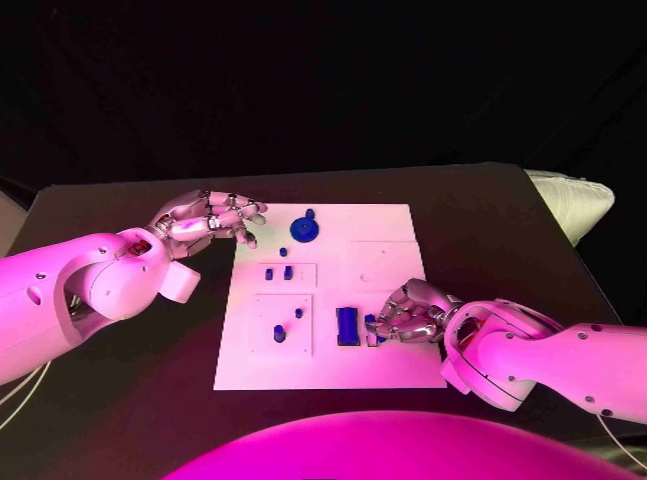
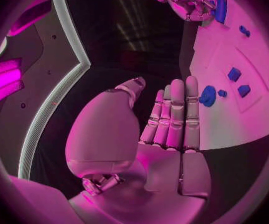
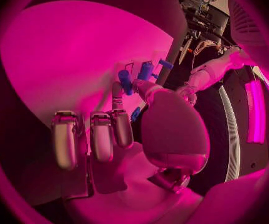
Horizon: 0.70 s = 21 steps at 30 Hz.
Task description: Assemble the parts on the task board
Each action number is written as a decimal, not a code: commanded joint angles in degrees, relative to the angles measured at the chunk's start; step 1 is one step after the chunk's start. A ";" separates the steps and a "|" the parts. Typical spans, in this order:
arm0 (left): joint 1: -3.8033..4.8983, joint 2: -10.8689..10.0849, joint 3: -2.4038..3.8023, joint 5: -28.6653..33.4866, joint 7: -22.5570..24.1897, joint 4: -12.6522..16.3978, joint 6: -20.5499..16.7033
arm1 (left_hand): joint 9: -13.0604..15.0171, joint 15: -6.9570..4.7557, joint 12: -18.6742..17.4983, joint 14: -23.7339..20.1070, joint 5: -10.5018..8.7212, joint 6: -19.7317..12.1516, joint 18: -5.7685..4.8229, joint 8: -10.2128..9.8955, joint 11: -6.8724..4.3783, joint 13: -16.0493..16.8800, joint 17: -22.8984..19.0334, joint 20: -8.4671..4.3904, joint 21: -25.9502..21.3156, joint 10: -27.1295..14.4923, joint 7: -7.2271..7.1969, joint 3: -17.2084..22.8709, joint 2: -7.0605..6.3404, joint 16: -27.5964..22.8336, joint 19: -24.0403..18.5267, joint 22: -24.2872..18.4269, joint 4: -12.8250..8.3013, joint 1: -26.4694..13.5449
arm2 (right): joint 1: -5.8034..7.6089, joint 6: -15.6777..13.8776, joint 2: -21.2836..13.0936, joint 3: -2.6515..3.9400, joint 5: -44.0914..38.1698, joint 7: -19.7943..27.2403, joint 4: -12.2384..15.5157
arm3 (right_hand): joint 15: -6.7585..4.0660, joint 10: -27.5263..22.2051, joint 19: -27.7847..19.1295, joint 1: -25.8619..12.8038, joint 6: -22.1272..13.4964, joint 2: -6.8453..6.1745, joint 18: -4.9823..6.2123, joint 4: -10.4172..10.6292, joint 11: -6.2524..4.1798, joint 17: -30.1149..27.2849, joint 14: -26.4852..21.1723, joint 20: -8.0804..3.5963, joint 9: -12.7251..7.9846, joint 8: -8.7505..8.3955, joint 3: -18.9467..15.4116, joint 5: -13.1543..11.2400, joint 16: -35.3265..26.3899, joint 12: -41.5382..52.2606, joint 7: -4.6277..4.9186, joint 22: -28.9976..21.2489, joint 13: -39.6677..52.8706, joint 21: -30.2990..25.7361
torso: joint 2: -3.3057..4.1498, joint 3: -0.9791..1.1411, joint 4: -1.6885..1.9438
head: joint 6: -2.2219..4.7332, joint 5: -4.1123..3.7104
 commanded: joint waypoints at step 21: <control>-0.03 0.09 0.01 0.20 0.16 -0.11 1.33 | -0.07 0.37 0.39 0.00 0.03 -0.51 0.76 0.28 -0.08 0.08 0.08 -0.07 -0.29 -0.48 -0.02 -0.02 0.50 -0.29 0.33 -0.09 0.55 -0.06 | -0.21 1.81 -0.05 -0.01 -1.39 1.27 0.43 | -0.33 3.40 5.10 -6.10 0.39 -1.39 -1.06 2.98 -0.43 14.85 6.02 -0.40 -0.12 0.30 -6.21 2.15 0.31 0.53 -0.10 14.22 11.25 0.42 | -0.04 0.00 -0.01 | 0.00 0.17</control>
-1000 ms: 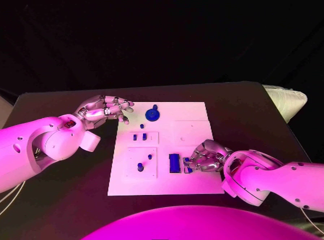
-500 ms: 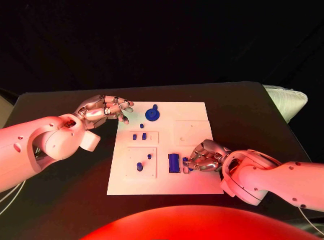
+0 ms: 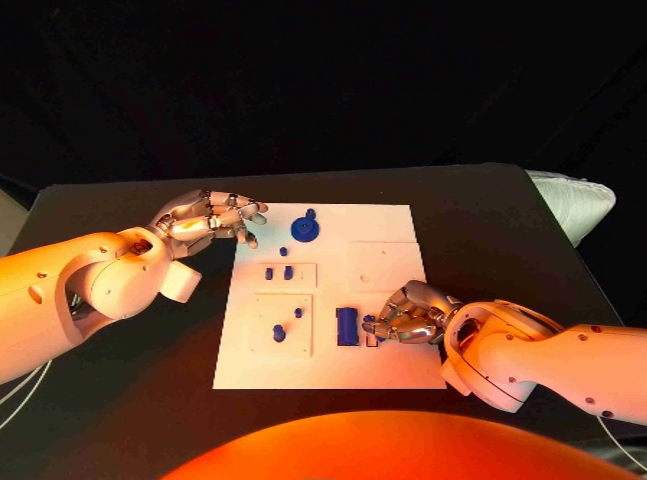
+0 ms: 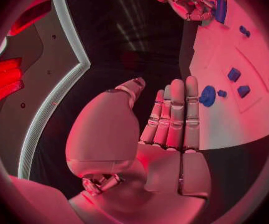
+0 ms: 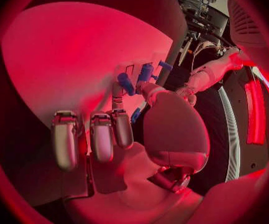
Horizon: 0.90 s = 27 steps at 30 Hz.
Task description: Assemble the parts on the task board
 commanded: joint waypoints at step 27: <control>-0.03 0.04 0.02 0.16 0.02 -0.01 1.15 | -0.08 0.37 0.43 -0.01 0.03 -0.55 0.75 0.30 -0.17 0.10 0.09 -0.06 -0.37 -0.47 -0.04 -0.22 0.47 -0.29 0.37 -0.13 0.53 -0.03 | -0.12 3.21 -1.59 -0.01 -2.96 1.01 1.05 | -0.82 3.95 5.31 4.30 0.82 4.11 -1.20 -2.22 -1.04 15.05 6.08 -0.77 -0.05 0.54 0.55 -0.85 0.42 1.49 -0.79 14.43 12.01 0.92 | -0.02 0.00 0.00 | 0.00 -0.29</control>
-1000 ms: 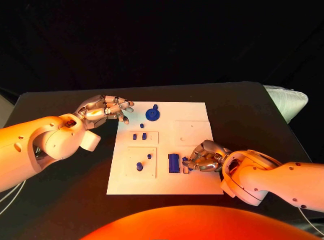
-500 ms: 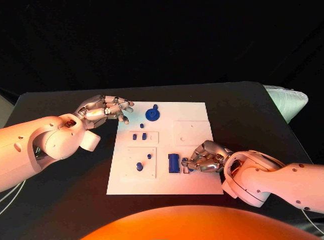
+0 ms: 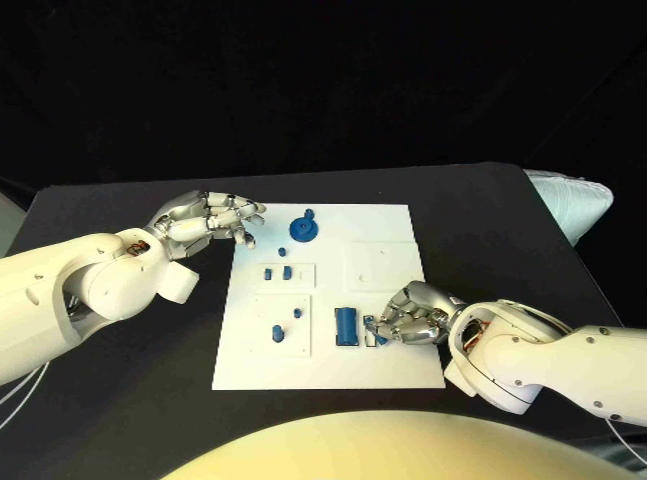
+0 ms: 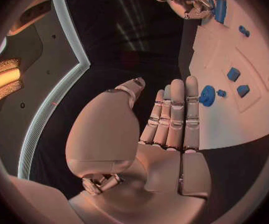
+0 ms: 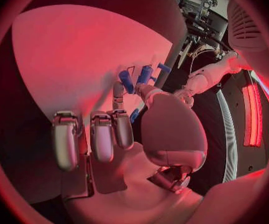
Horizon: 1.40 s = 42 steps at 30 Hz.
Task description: Assemble the parts on the task board
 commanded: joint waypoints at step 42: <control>-0.03 0.13 0.02 0.09 -0.14 -0.06 0.98 | -0.08 0.36 0.27 -0.01 0.05 -0.55 0.76 0.35 0.03 0.07 0.10 -0.05 -0.45 -0.29 -0.07 -0.11 0.61 -0.29 0.42 -0.10 0.59 0.00 | -0.10 0.30 0.65 0.01 0.46 1.17 0.69 | -0.43 4.35 5.08 -1.12 0.83 -0.97 -0.86 -2.04 -0.63 15.07 6.07 -0.41 -0.34 0.82 6.42 -3.61 0.19 0.81 -0.18 14.19 12.53 -0.46 | 0.00 -0.03 0.04 | 0.00 -0.02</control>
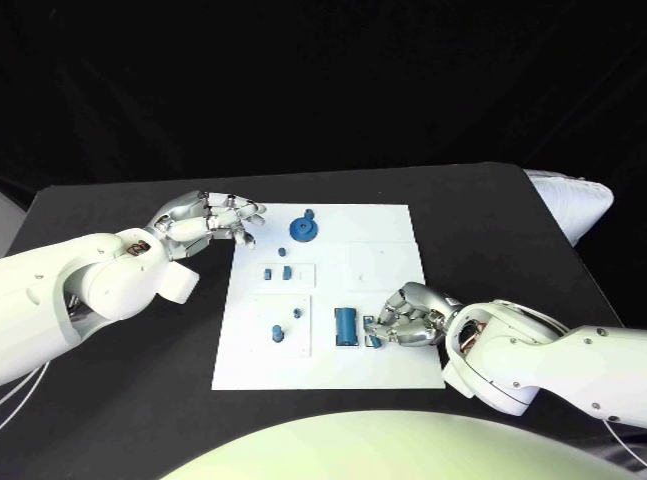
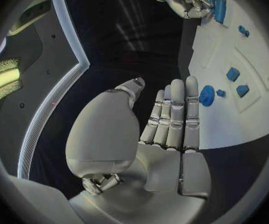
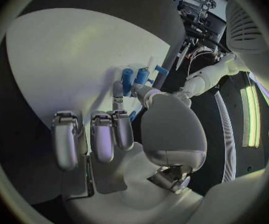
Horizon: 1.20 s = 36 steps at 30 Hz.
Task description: Assemble the parts on the task board
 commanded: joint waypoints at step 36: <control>-0.02 -0.03 0.01 0.04 -0.04 0.10 0.88 | -0.08 0.36 0.28 -0.01 0.05 -0.34 0.76 0.35 0.03 0.09 0.05 -0.05 -0.22 -0.29 0.14 0.05 0.62 -0.29 0.42 -0.05 0.43 0.00 | -0.09 -0.37 -0.39 0.04 0.65 1.47 -0.14 | -0.01 4.36 5.09 -2.58 0.22 0.32 -0.16 2.37 -0.01 15.09 6.07 0.01 -0.09 0.42 -2.12 1.92 0.19 0.06 0.04 14.23 12.57 -0.31 | -0.02 -0.02 0.02 | 0.00 0.04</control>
